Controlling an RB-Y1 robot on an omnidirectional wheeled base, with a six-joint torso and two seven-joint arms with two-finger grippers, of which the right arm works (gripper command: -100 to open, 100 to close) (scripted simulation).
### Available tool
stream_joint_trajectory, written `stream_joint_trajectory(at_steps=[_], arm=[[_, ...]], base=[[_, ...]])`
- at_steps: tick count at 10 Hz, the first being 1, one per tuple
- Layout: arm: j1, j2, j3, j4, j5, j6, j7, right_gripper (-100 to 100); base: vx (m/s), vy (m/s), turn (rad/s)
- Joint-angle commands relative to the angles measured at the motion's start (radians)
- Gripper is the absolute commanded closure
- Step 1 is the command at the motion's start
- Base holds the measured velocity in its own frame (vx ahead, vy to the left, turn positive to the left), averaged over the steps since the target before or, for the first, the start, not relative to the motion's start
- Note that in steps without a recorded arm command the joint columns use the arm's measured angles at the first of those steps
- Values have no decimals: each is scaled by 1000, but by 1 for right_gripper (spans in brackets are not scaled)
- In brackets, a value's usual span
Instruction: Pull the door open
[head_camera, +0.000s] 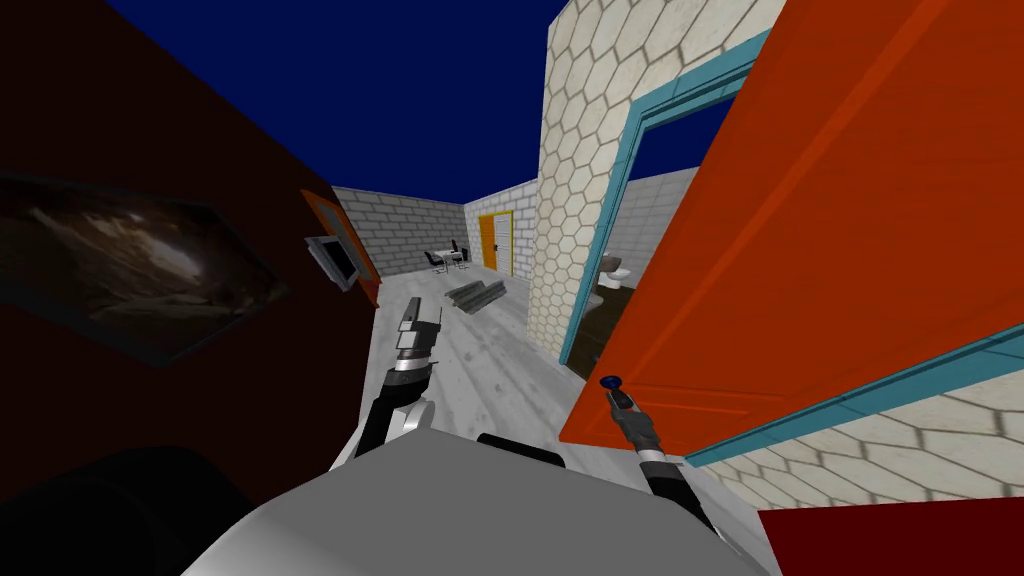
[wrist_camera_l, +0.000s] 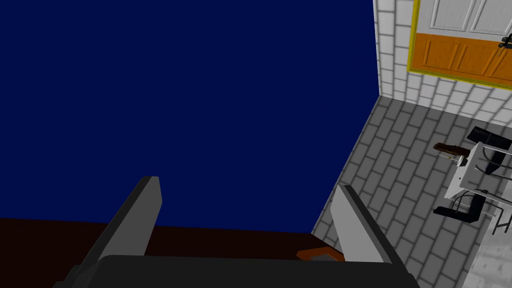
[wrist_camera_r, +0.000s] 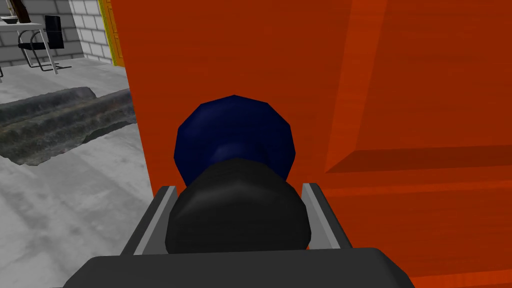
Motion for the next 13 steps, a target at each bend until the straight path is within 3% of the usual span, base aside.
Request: stream_joint_trajectory(at_steps=[1,5,6,13], arm=[[8,-11,11,7,3,-30,-17,100],[43,-59,58,30,13,-114,-80,100],[31,-51,52,36,12,-100,-74,100],[69,-81,100,82,22,-210,-121,100]], base=[[-111,-57,132],[-167,-76,204],[-73,-33,36],[-184,-82,154]])
